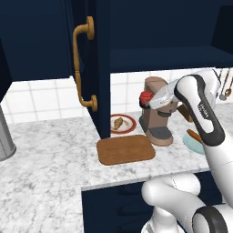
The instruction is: From the different types of pastries on the counter, select a croissant and place it on the cutting board. Then retrieve a jar of jam from the cabinet and place it alongside the croissant on the cutting board.
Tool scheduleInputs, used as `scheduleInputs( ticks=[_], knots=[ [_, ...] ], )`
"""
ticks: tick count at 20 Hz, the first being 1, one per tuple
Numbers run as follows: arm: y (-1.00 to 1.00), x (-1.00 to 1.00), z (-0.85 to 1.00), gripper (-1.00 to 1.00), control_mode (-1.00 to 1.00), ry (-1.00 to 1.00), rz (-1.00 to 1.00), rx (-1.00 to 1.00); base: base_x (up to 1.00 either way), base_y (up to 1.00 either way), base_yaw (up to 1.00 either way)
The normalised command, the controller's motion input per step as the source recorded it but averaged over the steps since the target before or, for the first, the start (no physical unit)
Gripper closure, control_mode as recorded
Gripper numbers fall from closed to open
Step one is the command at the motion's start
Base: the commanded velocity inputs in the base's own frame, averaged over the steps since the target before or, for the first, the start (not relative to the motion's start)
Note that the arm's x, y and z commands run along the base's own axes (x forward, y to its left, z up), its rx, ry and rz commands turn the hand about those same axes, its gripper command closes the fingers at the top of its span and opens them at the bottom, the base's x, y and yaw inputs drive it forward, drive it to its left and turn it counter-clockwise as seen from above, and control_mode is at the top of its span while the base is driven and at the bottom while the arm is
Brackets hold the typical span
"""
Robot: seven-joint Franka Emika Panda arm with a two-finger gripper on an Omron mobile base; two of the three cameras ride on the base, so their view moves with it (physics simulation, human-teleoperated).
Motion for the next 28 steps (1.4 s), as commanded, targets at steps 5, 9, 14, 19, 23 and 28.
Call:
scheduleInputs(
  ticks=[5,9,14,19,23,28],
  knots=[
    [0.10,-0.30,-0.75,1.00,-1.00,0.00,0.00,0.00,0.00,0.00,0.00],
    [0.14,-0.25,-0.67,1.00,-1.00,0.00,0.00,0.00,0.00,0.00,0.00],
    [0.14,-0.17,-0.36,1.00,-1.00,0.02,0.00,0.00,0.00,0.00,0.00],
    [0.02,-0.04,-0.52,1.00,-1.00,0.22,0.00,0.00,0.00,0.00,0.00],
    [0.00,-0.01,-0.27,1.00,-1.00,0.14,0.00,0.01,0.00,0.00,0.00],
    [0.00,0.16,-0.50,1.00,-1.00,0.08,-0.01,0.00,0.00,0.00,0.00]
  ],
)
